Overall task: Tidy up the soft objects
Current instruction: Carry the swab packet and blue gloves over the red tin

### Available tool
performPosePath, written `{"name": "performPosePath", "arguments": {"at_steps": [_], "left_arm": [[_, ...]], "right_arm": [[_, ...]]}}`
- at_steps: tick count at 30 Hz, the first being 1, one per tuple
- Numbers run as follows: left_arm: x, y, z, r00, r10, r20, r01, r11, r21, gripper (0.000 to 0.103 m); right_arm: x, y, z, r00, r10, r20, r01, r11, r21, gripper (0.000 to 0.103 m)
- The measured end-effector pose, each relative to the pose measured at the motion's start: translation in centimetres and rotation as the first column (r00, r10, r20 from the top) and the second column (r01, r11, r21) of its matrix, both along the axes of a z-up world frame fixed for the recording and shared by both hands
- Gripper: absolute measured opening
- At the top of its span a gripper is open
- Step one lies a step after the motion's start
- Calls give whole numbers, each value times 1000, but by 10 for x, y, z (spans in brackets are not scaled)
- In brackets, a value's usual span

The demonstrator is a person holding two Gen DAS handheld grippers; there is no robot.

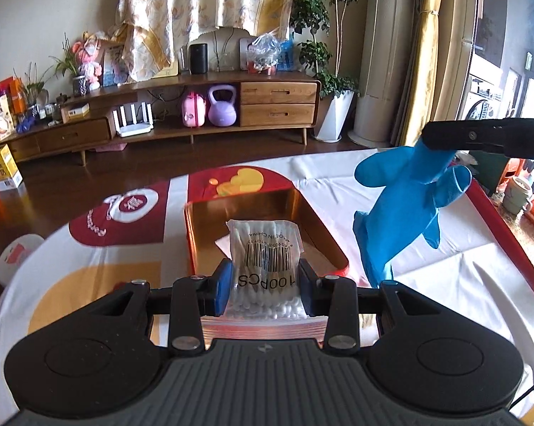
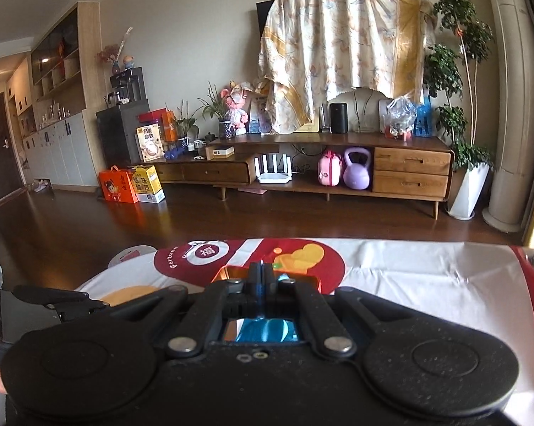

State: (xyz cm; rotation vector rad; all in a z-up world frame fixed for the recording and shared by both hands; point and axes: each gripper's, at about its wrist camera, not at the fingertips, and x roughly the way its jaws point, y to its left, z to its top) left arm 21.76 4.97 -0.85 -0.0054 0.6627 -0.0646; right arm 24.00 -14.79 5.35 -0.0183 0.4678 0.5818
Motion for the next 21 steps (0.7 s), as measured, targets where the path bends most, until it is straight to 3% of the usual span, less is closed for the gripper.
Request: {"name": "performPosePath", "arguments": {"at_steps": [9, 21], "left_arm": [[42, 9, -3, 1000, 21, -22, -20, 1000, 6, 38], [99, 20, -34, 997, 51, -65, -51, 999, 11, 38]], "right_arm": [[36, 20, -6, 1000, 7, -17, -7, 1000, -2, 0], [82, 47, -39, 997, 3, -73, -5, 1000, -26, 0]]}}
